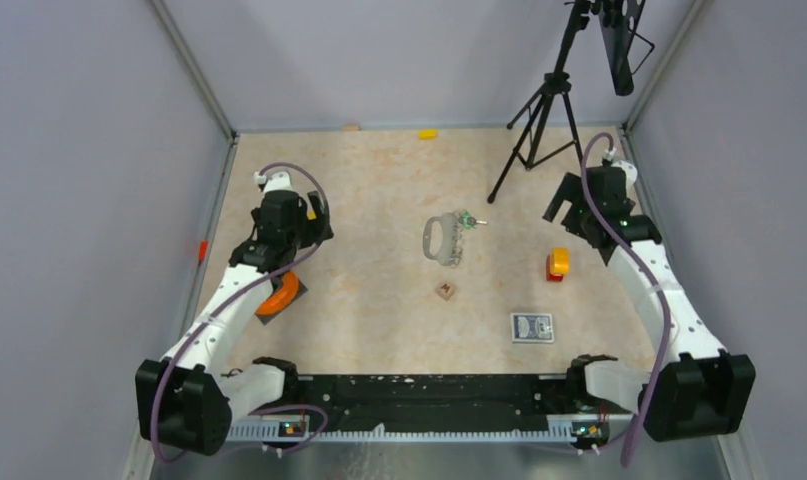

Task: Remove the keys from the keyring

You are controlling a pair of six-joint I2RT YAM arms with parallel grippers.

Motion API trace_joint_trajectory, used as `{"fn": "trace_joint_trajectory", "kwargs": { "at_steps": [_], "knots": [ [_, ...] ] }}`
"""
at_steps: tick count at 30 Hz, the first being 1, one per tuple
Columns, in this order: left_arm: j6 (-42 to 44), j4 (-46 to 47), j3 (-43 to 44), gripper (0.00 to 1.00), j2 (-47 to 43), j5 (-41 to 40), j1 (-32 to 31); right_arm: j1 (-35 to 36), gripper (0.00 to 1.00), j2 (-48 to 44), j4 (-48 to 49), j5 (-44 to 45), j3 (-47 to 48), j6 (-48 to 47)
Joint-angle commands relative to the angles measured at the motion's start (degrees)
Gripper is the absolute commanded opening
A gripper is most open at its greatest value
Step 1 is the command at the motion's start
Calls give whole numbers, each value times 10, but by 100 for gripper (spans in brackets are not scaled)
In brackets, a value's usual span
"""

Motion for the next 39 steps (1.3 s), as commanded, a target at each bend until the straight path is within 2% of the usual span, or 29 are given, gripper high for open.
{"fn": "trace_joint_trajectory", "kwargs": {
  "at_steps": [1,4,12,14,19,21,23,25,26,28,29,35,39],
  "knots": [
    [6,19,5,98,-18,-11,0,-2,96,55,-59,-22,56,11],
    [7,13,12,98,-23,-17,0,-2,99,67,-65,-13,66,13],
    [16,-29,44,98,-21,-24,1,-2,98,70,-71,-23,64,-5],
    [24,-36,46,98,-24,-18,1,-2,97,70,-63,-59,63,-26],
    [57,-63,48,98,-36,4,1,1,97,40,33,-224,41,-38],
    [66,-75,45,98,-40,12,1,32,97,54,40,-220,55,-33],
    [73,-76,35,98,-47,15,1,96,97,88,32,-173,83,-37],
    [76,-74,25,98,-53,9,1,161,92,122,37,-126,104,-38],
    [77,-77,21,98,-55,6,1,185,86,136,48,-114,110,-33],
    [83,-80,13,98,-62,0,1,200,73,166,82,-129,103,-9],
    [88,-78,8,98,-65,-1,1,200,71,180,101,-134,98,2],
    [94,-72,-2,98,-80,13,1,200,56,288,144,-147,125,-3],
    [95,-71,-2,98,-78,12,1,200,56,349,180,-214,132,-19]
  ]
}}
